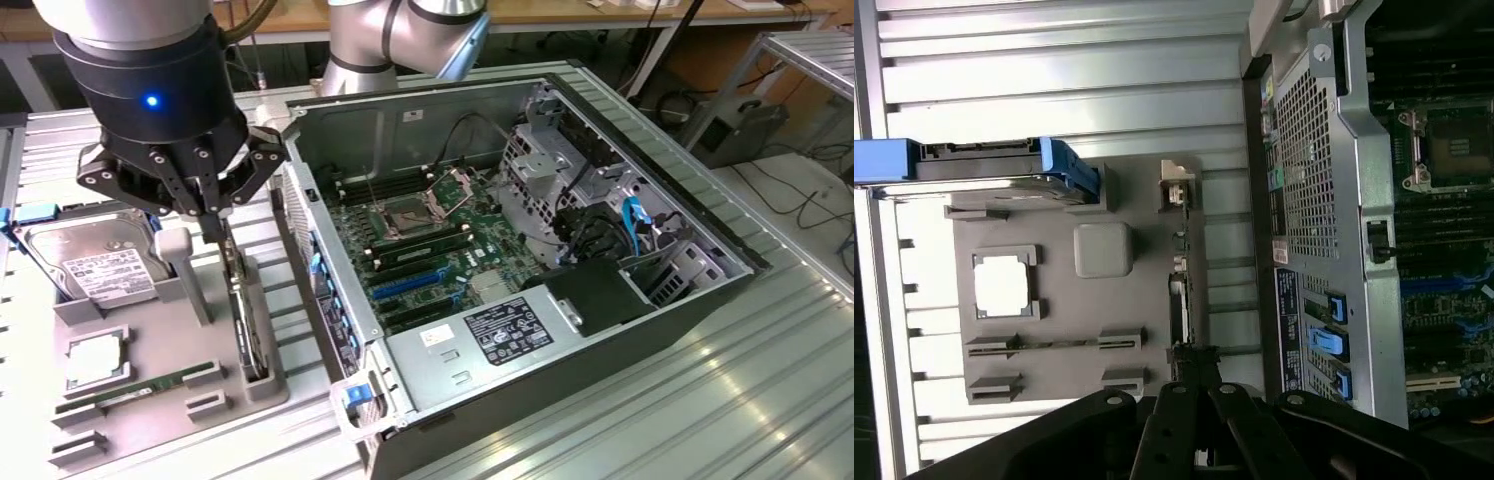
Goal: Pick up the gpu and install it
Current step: 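Reach for the gpu, then pick up the gpu and move the gpu toward the slot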
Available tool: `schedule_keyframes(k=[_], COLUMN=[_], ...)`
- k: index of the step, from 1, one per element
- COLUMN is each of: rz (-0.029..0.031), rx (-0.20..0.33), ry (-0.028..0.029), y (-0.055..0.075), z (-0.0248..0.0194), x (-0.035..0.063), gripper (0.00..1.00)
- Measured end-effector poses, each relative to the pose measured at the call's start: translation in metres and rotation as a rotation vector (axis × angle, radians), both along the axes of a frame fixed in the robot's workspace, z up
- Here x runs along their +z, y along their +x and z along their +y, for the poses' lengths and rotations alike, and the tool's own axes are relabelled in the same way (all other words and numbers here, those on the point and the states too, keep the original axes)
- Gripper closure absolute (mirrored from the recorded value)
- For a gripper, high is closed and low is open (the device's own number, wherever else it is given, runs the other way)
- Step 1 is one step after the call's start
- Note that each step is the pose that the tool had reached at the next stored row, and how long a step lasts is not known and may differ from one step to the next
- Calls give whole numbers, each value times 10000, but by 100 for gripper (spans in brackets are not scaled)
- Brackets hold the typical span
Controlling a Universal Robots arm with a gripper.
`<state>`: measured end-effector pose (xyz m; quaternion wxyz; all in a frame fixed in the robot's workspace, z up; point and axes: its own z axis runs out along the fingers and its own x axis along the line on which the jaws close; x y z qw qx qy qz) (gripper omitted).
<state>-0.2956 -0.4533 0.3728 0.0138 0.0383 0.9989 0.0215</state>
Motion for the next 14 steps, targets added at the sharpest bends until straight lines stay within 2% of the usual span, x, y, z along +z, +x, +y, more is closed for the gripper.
schedule_keyframes(k=[13, 14], rz=[0, -3], rx=[-1, 0], ry=[0, 0], y=[-1, -1], z=[0, 0], x=[0, -127], gripper=[89, 52])
